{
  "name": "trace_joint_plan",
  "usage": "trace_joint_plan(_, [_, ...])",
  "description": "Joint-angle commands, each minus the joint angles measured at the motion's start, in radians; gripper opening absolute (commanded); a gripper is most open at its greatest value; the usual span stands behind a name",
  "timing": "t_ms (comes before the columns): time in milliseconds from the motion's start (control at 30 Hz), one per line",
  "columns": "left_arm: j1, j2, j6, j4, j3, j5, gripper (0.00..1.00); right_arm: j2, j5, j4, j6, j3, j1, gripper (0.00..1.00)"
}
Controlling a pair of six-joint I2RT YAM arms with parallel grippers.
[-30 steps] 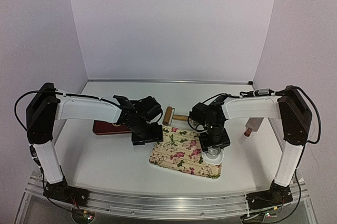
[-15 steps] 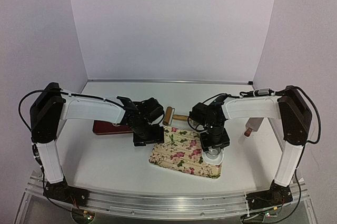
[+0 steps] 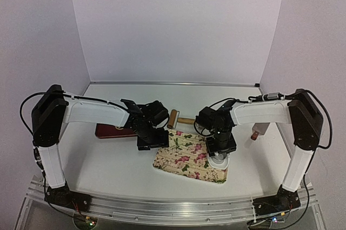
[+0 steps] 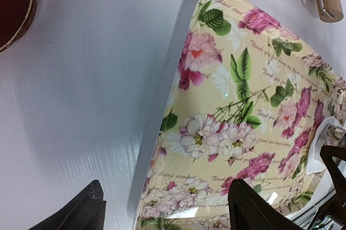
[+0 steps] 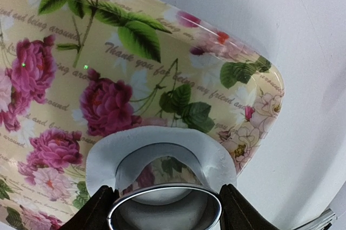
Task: Roll out the dumpling wrappers from the dough
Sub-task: Press the dumpling wrapper onto the work surface.
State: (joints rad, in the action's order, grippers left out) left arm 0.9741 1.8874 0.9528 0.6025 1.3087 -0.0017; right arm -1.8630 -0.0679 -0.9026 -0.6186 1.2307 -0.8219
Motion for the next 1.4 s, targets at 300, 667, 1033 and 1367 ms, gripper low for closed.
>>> trace_joint_plan(300, [-0.006,0.049,-0.029,0.001,0.047,0.05,0.77,-0.109,0.043,0.173,-0.013,-0.192,-0.006,0.0])
trace_joint_plan(667, [-0.006,0.095,-0.049,-0.005,0.071,0.068,0.76,-0.219,0.114,0.241,-0.01,-0.214,-0.021,0.0])
trace_joint_plan(1033, [-0.006,0.082,-0.049,-0.012,0.057,0.051,0.74,-0.3,0.195,0.306,-0.046,-0.251,-0.042,0.0])
trace_joint_plan(1367, [-0.006,0.023,-0.034,-0.012,0.057,0.011,0.75,-0.276,0.212,0.307,-0.055,-0.249,-0.051,0.0])
